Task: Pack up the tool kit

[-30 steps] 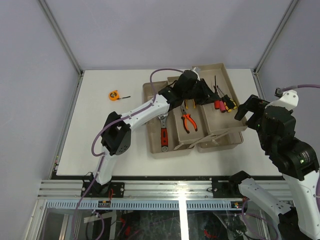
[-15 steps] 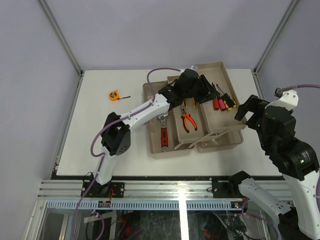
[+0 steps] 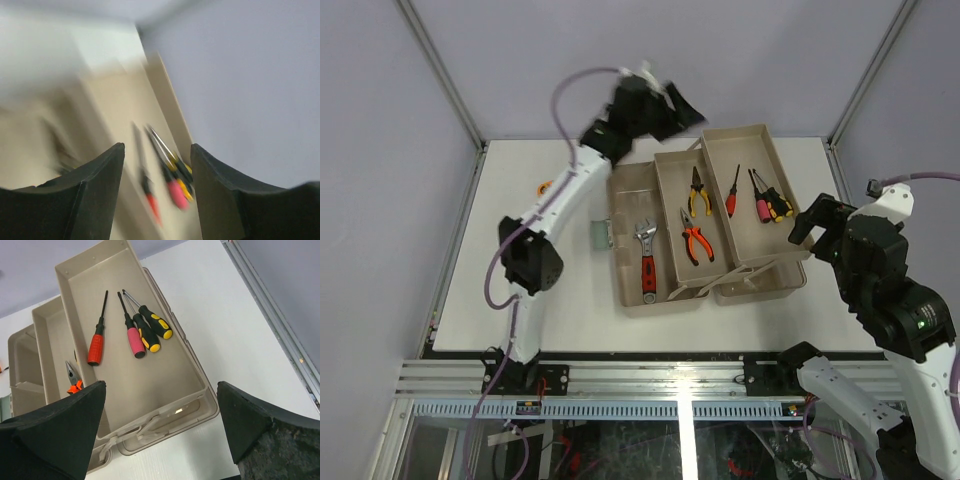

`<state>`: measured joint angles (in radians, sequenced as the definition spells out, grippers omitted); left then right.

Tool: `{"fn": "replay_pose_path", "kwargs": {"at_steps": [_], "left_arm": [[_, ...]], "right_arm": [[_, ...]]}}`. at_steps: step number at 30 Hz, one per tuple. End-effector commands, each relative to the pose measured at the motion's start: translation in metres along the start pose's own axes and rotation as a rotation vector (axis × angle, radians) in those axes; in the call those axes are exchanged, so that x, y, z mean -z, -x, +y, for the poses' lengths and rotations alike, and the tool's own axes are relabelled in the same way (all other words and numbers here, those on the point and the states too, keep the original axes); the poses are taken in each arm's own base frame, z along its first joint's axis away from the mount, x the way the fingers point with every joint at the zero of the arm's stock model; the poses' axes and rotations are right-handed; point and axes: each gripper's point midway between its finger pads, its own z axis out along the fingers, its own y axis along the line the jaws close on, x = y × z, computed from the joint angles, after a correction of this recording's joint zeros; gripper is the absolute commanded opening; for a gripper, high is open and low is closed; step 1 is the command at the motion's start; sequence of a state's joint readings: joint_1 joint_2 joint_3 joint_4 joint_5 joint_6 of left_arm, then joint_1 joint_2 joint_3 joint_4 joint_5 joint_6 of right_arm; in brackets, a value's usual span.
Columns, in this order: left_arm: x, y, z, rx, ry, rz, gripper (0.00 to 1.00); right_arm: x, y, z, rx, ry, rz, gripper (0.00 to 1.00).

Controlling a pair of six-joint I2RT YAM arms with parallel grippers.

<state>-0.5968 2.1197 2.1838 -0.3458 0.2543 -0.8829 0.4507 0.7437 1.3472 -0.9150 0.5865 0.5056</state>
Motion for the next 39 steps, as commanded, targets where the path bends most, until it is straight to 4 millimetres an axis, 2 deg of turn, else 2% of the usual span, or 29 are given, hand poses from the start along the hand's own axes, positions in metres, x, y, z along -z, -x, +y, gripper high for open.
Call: {"fn": "replay_pose_path", "kwargs": {"at_steps": [1, 2, 4, 6, 8, 13, 15, 19, 21, 24, 29, 35, 39], "left_arm": [[0.125, 0.2, 0.083, -0.312, 0.179, -0.301, 0.55], [0.144, 0.217, 0.115, -0.344, 0.251, -0.305, 0.55], [0.173, 0.228, 0.168, -0.417, 0.351, -0.264, 0.55], [0.193, 0.222, 0.209, -0.485, 0.421, -0.189, 0.58], [0.21, 0.207, 0.253, -0.51, 0.529, -0.102, 0.61], [0.235, 0.167, 0.335, -0.392, 0.738, 0.095, 0.64], [0.241, 0.159, 0.364, -0.338, 0.819, 0.128, 0.66], [0.243, 0.157, 0.414, -0.178, 0.986, 0.104, 0.81], [0.236, 0.154, 0.427, -0.057, 0.989, 0.077, 0.82], [0.22, 0.142, 0.434, 0.069, 0.959, 0.069, 0.82], [0.211, 0.116, 0.459, 0.095, 1.003, 0.125, 0.85], [0.205, 0.106, 0.475, 0.109, 1.017, 0.152, 0.85], [0.208, 0.098, 0.486, 0.102, 1.058, 0.174, 0.85]], "right_arm": [[-0.007, 0.006, 0.002, -0.018, -0.014, -0.037, 1.0], [-0.01, 0.005, 0.004, -0.014, -0.009, -0.036, 1.0], [-0.017, 0.003, 0.012, -0.006, 0.007, -0.027, 1.0], [-0.026, -0.001, 0.024, 0.0, 0.036, -0.006, 0.99], [-0.033, -0.005, 0.035, -0.004, 0.063, 0.014, 0.99], [-0.041, -0.013, 0.045, -0.027, 0.089, 0.038, 0.99], [-0.041, -0.014, 0.047, -0.039, 0.095, 0.039, 0.99], [-0.041, -0.018, 0.046, -0.052, 0.092, 0.048, 1.0], [-0.038, -0.019, 0.044, -0.058, 0.092, 0.051, 0.99], [-0.034, -0.019, 0.038, -0.068, 0.08, 0.049, 0.99], [-0.029, -0.024, 0.031, -0.073, 0.062, 0.056, 0.99], [-0.032, -0.028, 0.033, -0.065, 0.061, 0.078, 1.0], [-0.034, -0.025, 0.035, -0.067, 0.06, 0.074, 1.0]]}}
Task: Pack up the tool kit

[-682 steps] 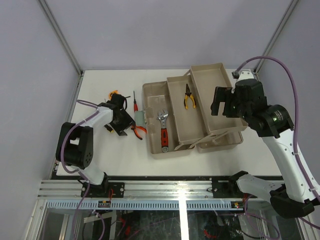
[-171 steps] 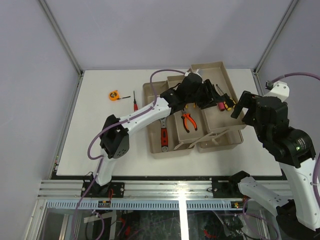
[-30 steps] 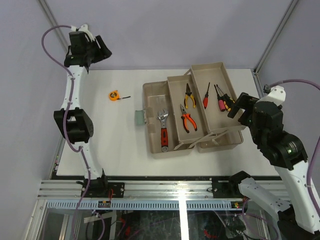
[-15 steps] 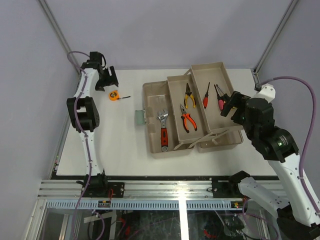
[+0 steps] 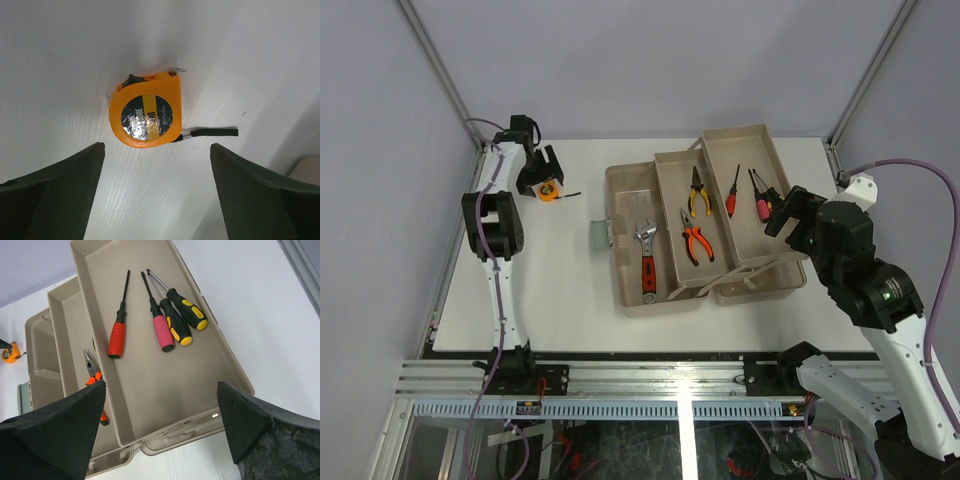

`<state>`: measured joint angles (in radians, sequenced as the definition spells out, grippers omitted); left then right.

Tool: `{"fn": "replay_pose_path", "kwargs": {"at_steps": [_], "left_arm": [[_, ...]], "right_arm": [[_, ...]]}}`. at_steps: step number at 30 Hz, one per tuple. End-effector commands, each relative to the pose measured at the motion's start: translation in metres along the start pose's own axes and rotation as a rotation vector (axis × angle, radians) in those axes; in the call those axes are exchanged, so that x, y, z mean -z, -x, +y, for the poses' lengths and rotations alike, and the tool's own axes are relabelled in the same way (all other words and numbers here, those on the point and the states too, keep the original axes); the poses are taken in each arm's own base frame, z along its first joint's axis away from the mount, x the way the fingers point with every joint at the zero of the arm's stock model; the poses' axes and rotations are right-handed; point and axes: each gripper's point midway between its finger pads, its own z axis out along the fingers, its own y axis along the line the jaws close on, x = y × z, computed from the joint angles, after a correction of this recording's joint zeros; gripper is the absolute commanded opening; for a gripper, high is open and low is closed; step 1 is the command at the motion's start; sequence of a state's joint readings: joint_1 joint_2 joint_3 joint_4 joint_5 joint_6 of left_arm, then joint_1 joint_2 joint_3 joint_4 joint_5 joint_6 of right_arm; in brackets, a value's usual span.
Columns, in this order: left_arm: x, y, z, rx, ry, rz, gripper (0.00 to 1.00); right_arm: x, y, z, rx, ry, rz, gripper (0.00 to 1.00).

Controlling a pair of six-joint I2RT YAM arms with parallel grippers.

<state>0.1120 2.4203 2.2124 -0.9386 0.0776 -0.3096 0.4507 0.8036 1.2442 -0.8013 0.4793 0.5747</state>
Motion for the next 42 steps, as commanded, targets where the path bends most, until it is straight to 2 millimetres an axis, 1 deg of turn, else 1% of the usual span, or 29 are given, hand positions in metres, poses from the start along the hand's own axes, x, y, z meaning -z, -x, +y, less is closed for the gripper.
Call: {"fn": "replay_pose_path", "kwargs": {"at_steps": [1, 5, 13, 18, 20, 21, 22, 26, 28, 29, 31, 33, 35, 37, 38, 40, 42], "left_arm": [[-0.019, -0.009, 0.014, 0.005, 0.07, 0.023, 0.85], [-0.025, -0.008, 0.02, 0.013, 0.104, 0.017, 0.85], [-0.035, -0.001, 0.019, 0.02, 0.11, -0.007, 0.85], [-0.043, -0.005, 0.025, 0.012, 0.136, 0.002, 0.84], [-0.046, -0.008, 0.027, 0.01, 0.145, 0.009, 0.8], [-0.048, -0.009, 0.029, 0.007, 0.148, 0.012, 0.77], [-0.049, -0.009, 0.029, 0.002, 0.15, 0.013, 0.71], [-0.053, -0.01, 0.031, -0.008, 0.155, 0.013, 0.37], [-0.053, -0.01, 0.031, -0.009, 0.151, 0.014, 0.23], [-0.053, -0.01, 0.03, -0.009, 0.146, 0.013, 0.18], [-0.047, -0.007, 0.026, -0.014, 0.126, 0.005, 0.14], [-0.034, 0.003, 0.013, -0.02, 0.073, -0.022, 0.11], [-0.006, 0.024, -0.011, -0.028, -0.03, -0.089, 0.11], [0.037, 0.052, -0.038, -0.063, -0.14, -0.202, 0.11], [0.057, 0.06, -0.053, -0.094, -0.196, -0.247, 0.11], [0.1, 0.068, -0.088, -0.152, -0.345, -0.311, 0.11], [0.149, 0.064, -0.129, -0.165, -0.56, -0.33, 0.12]], "right_arm": [[-0.002, 0.007, 0.002, -0.023, -0.011, -0.019, 0.99], [-0.004, 0.008, 0.003, -0.017, -0.015, -0.016, 0.99], [-0.009, 0.009, 0.007, -0.006, -0.015, -0.009, 0.99], [-0.011, 0.011, 0.007, 0.006, -0.022, -0.009, 0.99], [-0.012, 0.012, 0.008, 0.01, -0.024, -0.01, 0.99], [-0.012, 0.012, 0.008, 0.011, -0.025, -0.011, 0.99], [-0.013, 0.012, 0.009, 0.014, -0.026, -0.01, 0.99], [-0.015, 0.013, 0.011, 0.019, -0.022, -0.008, 0.99], [-0.016, 0.013, 0.012, 0.021, -0.022, -0.006, 0.99], [-0.017, 0.013, 0.013, 0.021, -0.02, -0.005, 0.99], [-0.018, 0.013, 0.013, 0.021, -0.021, -0.006, 0.99], [-0.018, 0.012, 0.013, 0.026, -0.022, -0.002, 0.99], [-0.019, 0.012, 0.013, 0.027, -0.021, -0.005, 0.99], [-0.021, 0.012, 0.014, 0.03, -0.017, -0.008, 0.99], [-0.022, 0.011, 0.015, 0.034, -0.013, -0.007, 0.99], [-0.025, 0.012, 0.018, 0.04, -0.008, -0.007, 0.99], [-0.027, 0.012, 0.021, 0.045, -0.001, -0.003, 0.99]]}}
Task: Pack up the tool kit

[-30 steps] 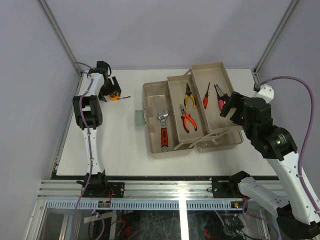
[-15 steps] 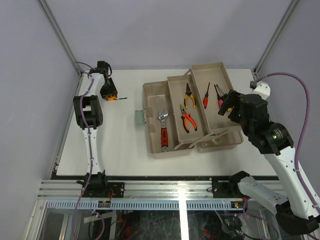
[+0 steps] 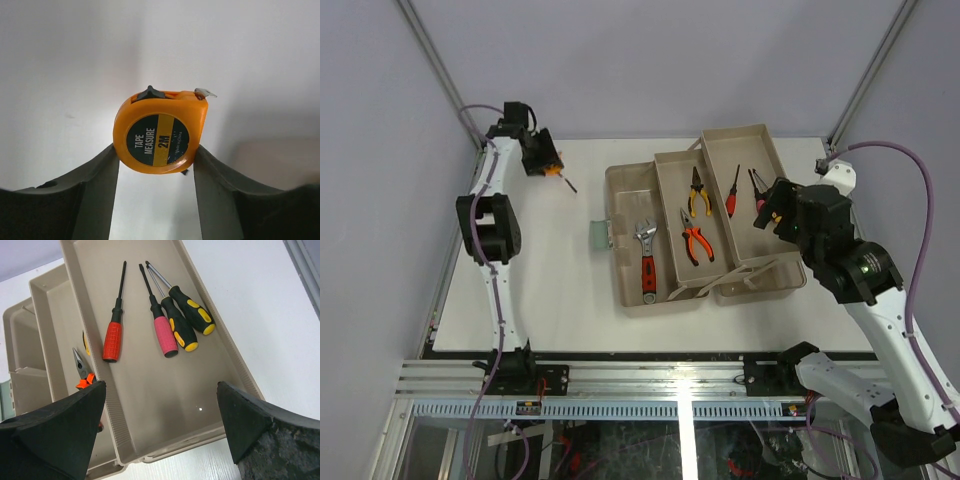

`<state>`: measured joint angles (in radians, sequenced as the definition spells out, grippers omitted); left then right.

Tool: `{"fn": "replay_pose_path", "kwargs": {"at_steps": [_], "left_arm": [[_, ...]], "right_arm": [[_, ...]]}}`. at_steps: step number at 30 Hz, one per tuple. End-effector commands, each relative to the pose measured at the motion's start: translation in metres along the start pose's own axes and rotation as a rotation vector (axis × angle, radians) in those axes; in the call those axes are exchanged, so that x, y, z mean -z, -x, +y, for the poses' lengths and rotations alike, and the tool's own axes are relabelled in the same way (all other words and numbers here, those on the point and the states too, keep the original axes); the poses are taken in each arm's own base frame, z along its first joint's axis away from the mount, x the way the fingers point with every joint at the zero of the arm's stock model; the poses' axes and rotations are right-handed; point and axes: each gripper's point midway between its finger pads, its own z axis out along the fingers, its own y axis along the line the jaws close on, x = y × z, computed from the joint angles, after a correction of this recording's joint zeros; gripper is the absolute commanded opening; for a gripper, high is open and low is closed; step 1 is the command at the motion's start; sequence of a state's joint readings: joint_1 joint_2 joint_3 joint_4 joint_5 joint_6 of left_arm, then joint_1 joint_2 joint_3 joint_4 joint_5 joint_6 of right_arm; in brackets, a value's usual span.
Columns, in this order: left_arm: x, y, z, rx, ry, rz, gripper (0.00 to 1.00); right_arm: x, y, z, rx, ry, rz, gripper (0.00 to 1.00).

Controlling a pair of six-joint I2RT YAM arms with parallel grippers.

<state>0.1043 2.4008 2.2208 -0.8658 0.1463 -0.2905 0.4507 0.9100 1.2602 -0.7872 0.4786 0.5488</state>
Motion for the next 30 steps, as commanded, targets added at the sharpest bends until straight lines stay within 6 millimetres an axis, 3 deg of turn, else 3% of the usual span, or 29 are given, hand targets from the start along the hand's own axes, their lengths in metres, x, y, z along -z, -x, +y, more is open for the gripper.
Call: {"fn": "replay_pose_path", "kwargs": {"at_steps": [1, 5, 7, 11, 17, 21, 25, 30], "left_arm": [[0.149, 0.057, -0.139, -0.113, -0.584, -0.265, 0.13], [0.234, 0.034, -0.219, 0.009, -1.022, -0.208, 0.16], [0.256, 0.017, -0.254, 0.026, -1.134, -0.137, 0.15], [0.274, -0.03, -0.326, -0.027, -1.222, -0.038, 0.14], [0.291, -0.107, -0.405, -0.09, -1.305, 0.09, 0.14], [0.302, -0.159, -0.441, -0.125, -1.339, 0.17, 0.14], [0.302, -0.193, -0.458, -0.145, -1.321, 0.204, 0.13], [0.269, -0.222, -0.456, -0.157, -1.196, 0.24, 0.12]], "right_arm": [[-0.002, 0.023, 0.012, -0.016, 0.031, -0.065, 0.99], [0.0, 0.03, 0.01, -0.029, 0.018, -0.088, 0.99], [0.005, 0.033, 0.005, -0.044, 0.005, -0.104, 0.99], [0.02, 0.037, -0.009, -0.075, -0.024, -0.137, 1.0], [0.048, 0.047, -0.035, -0.133, -0.069, -0.21, 0.99], [0.062, 0.048, -0.049, -0.153, -0.088, -0.237, 1.0], [0.069, 0.05, -0.054, -0.156, -0.095, -0.248, 1.0], [0.073, 0.052, -0.056, -0.152, -0.094, -0.259, 1.0]]}}
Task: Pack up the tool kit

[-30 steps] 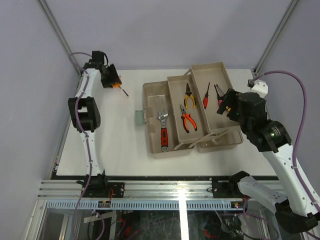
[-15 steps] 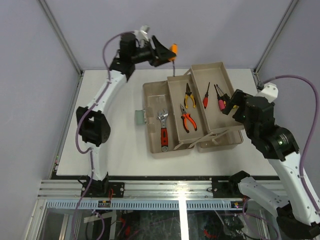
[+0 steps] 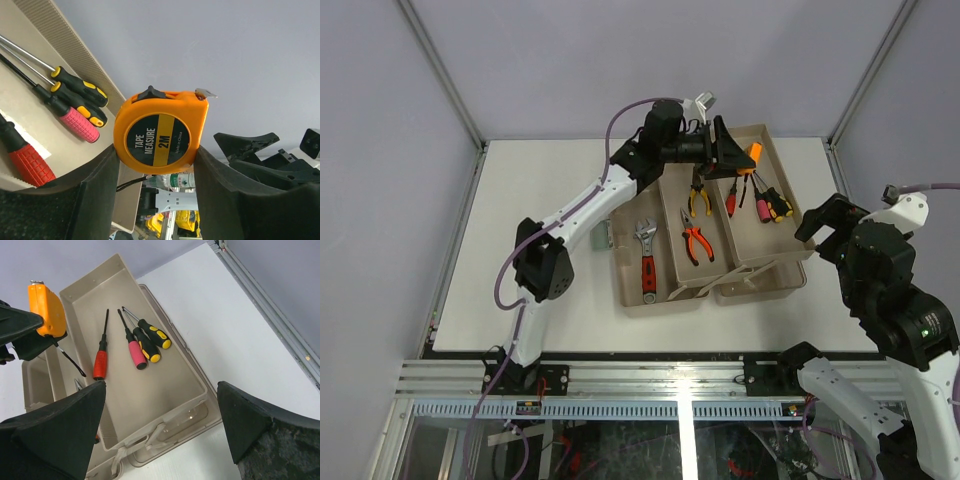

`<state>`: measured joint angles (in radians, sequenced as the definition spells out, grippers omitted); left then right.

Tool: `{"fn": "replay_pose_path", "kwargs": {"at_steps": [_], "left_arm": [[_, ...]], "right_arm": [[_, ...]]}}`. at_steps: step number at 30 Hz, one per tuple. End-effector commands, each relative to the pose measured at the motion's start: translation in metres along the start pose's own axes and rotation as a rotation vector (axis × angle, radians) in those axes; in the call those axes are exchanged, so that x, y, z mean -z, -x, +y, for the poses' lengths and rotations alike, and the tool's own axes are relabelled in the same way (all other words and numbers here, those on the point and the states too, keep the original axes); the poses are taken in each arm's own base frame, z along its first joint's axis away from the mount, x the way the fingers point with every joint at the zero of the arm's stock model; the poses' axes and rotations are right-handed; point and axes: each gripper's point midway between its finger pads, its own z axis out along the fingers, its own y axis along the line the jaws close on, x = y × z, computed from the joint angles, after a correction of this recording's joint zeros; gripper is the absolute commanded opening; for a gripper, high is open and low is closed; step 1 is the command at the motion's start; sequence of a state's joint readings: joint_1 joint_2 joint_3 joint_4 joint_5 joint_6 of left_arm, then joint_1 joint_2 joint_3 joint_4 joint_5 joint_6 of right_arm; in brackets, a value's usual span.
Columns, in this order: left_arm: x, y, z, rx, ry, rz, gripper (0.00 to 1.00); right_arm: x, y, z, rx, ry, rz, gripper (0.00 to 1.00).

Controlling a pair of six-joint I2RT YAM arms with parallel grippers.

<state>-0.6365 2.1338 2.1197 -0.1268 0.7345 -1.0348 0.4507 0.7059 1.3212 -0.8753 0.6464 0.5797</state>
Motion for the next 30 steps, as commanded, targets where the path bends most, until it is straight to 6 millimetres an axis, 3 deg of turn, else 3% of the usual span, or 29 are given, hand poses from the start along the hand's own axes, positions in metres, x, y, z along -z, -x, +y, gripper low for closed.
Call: {"fn": "replay_pose_path", "kwargs": {"at_steps": [1, 6, 12, 16, 20, 27, 30], "left_arm": [[-0.004, -0.002, 0.018, -0.01, 0.094, -0.031, 0.12], [-0.015, -0.032, 0.041, -0.005, 0.184, 0.019, 0.15], [-0.025, -0.054, 0.059, -0.012, 0.252, 0.049, 0.28], [-0.029, -0.057, 0.066, -0.023, 0.279, 0.048, 0.31], [-0.029, -0.058, 0.072, -0.027, 0.301, 0.046, 0.41], [-0.028, -0.058, 0.068, -0.036, 0.305, 0.037, 0.47], [-0.026, -0.057, 0.063, -0.04, 0.299, 0.033, 0.55]], "right_arm": [[0.004, 0.013, -0.006, -0.024, -0.027, -0.045, 1.0], [0.005, 0.013, -0.006, -0.016, -0.024, -0.043, 0.99], [0.011, 0.014, -0.013, -0.023, -0.029, -0.049, 1.0], [0.017, 0.015, -0.02, -0.029, -0.04, -0.06, 1.0], [0.021, 0.017, -0.025, -0.029, -0.048, -0.066, 0.99], [0.023, 0.017, -0.027, -0.026, -0.053, -0.067, 0.99], [0.022, 0.017, -0.025, -0.024, -0.048, -0.063, 0.99]]}}
